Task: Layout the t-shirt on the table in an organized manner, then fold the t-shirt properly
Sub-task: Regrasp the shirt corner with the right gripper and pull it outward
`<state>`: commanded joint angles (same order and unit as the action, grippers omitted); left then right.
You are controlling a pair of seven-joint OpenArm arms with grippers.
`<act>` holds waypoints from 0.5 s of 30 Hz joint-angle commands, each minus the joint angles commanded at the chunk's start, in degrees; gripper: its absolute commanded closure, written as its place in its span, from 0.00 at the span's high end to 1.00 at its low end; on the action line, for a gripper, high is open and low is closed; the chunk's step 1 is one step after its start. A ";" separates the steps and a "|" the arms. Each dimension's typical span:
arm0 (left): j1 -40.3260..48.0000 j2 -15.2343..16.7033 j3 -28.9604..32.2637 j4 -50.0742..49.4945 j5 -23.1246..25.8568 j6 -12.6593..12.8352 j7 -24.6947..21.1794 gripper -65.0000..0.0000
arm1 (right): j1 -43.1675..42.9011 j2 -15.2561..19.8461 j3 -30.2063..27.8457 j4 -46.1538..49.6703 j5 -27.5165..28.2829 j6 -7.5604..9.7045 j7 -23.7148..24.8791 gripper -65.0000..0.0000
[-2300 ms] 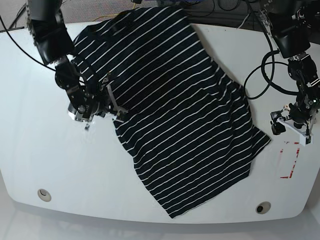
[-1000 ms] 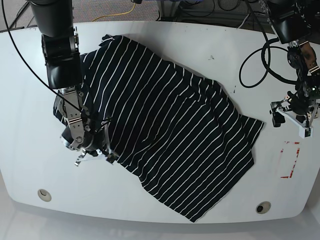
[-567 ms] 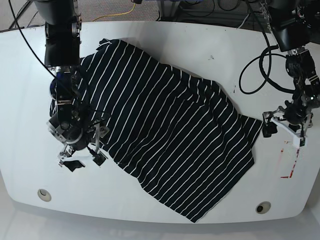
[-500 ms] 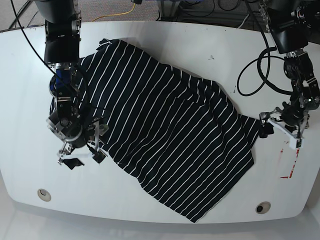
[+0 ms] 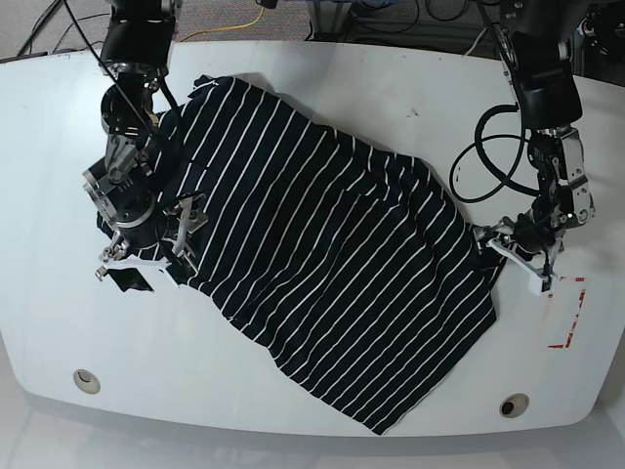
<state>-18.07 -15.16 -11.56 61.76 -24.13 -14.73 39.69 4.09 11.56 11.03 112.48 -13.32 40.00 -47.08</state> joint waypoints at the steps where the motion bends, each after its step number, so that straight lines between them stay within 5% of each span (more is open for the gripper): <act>1: -0.35 0.00 0.79 -0.88 0.00 1.32 -0.44 0.93 | -0.44 -0.62 0.88 0.53 0.00 0.00 0.00 0.75; 6: -0.53 0.00 2.37 -1.93 0.00 3.60 -0.88 0.92 | -1.14 -2.99 5.89 2.20 0.00 0.00 0.00 0.75; 15: -0.44 -0.97 2.37 -1.93 0.44 3.69 -0.35 0.64 | -0.79 -8.18 16.53 2.29 0.00 0.00 -1.58 0.75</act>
<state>-18.51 -16.13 -9.19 59.82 -23.69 -11.03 39.34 3.30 3.38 27.56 114.77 -13.32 40.00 -48.66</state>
